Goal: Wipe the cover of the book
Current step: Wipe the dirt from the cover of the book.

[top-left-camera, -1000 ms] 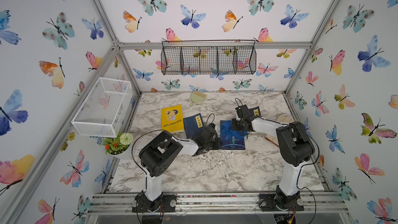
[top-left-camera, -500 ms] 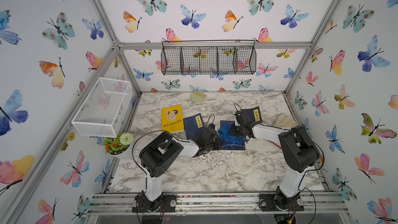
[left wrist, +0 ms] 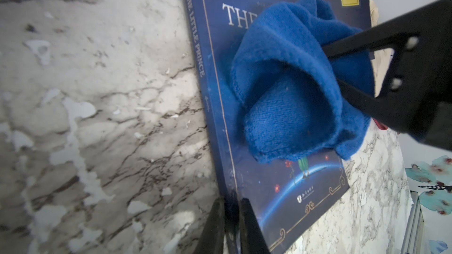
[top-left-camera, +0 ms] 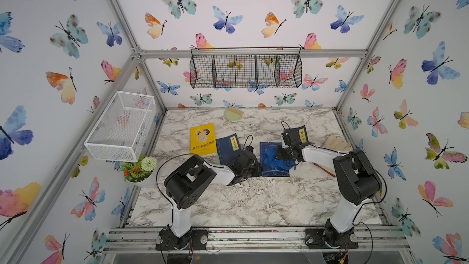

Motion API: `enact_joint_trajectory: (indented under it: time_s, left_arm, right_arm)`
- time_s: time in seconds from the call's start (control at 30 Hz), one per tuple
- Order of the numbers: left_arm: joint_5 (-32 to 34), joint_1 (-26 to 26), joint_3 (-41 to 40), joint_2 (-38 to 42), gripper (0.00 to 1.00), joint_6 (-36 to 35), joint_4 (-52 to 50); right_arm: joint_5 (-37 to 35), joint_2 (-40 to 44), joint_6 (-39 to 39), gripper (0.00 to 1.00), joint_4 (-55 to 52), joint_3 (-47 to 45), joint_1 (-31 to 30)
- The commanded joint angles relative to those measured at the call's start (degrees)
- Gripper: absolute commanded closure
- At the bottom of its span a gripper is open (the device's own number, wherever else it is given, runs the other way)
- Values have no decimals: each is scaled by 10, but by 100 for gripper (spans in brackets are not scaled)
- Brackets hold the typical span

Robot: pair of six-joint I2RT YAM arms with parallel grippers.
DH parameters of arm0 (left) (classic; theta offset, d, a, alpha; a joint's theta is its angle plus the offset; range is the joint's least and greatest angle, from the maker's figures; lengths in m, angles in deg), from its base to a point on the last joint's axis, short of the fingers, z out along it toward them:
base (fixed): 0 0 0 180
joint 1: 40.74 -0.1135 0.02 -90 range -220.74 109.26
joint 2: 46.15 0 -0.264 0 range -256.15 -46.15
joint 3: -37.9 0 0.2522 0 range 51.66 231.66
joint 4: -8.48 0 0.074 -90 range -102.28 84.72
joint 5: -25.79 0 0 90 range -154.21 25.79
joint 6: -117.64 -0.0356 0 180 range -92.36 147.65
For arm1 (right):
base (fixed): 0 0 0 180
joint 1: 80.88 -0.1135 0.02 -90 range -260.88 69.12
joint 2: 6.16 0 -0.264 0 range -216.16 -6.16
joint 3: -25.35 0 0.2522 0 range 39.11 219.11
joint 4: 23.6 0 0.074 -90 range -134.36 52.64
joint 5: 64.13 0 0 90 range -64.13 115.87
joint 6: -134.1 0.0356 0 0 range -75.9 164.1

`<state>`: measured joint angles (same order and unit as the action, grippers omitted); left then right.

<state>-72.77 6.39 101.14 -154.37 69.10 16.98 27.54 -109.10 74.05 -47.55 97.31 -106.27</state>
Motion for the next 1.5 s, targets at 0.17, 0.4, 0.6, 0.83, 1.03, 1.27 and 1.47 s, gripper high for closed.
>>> enact_joint_trajectory:
  time_s: [0.17,0.4,0.6,0.83,1.03,1.27,1.47]
  left_arm:
    - [3,13,-21,-33,86,2,-91]
    - [5,14,-17,-33,86,3,-96]
    - [11,14,-24,-29,86,3,-97]
    - [13,15,-28,-25,86,6,-97]
    - [11,17,-21,-28,86,7,-97]
    - [10,21,-10,-32,86,5,-106]
    - [12,22,-11,-29,86,5,-110]
  right_arm:
    - [66,0,39,96,-40,-94,-58]
    - [35,-9,22,96,-54,-99,-62]
    - [-14,27,-1,95,-90,-99,3]
    - [13,36,5,96,-82,-108,9]
    - [49,20,40,96,-48,-116,-52]
    - [7,13,29,96,-66,-107,-55]
    - [-14,34,0,96,-82,-109,9]
